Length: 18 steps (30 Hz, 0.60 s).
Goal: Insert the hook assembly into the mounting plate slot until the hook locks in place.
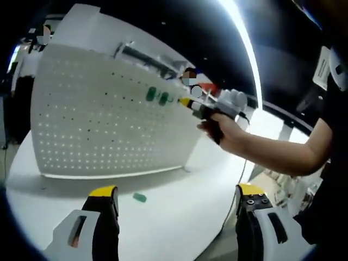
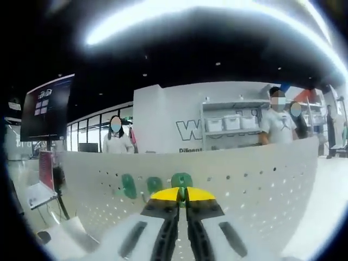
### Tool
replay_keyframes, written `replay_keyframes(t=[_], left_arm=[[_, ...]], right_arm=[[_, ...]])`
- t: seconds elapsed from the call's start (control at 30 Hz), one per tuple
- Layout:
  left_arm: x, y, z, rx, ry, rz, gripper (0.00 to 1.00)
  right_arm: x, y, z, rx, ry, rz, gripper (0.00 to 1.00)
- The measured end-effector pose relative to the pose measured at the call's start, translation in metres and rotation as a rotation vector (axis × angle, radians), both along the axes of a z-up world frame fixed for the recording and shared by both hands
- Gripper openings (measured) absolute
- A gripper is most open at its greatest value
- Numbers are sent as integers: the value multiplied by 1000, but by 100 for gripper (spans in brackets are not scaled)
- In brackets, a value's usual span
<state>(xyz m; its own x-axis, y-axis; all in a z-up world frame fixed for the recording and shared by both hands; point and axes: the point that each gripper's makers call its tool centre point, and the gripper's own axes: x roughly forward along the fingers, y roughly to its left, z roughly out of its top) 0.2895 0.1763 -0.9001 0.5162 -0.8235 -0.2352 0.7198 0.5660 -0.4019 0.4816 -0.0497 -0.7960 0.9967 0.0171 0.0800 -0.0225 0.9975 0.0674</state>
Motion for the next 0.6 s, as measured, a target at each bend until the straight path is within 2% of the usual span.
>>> replay_keyframes(t=[0.6], left_arm=[[6,7,-6,7,17,26,90]], right_arm=[[7,-4,-1,1,-19,-22,1]])
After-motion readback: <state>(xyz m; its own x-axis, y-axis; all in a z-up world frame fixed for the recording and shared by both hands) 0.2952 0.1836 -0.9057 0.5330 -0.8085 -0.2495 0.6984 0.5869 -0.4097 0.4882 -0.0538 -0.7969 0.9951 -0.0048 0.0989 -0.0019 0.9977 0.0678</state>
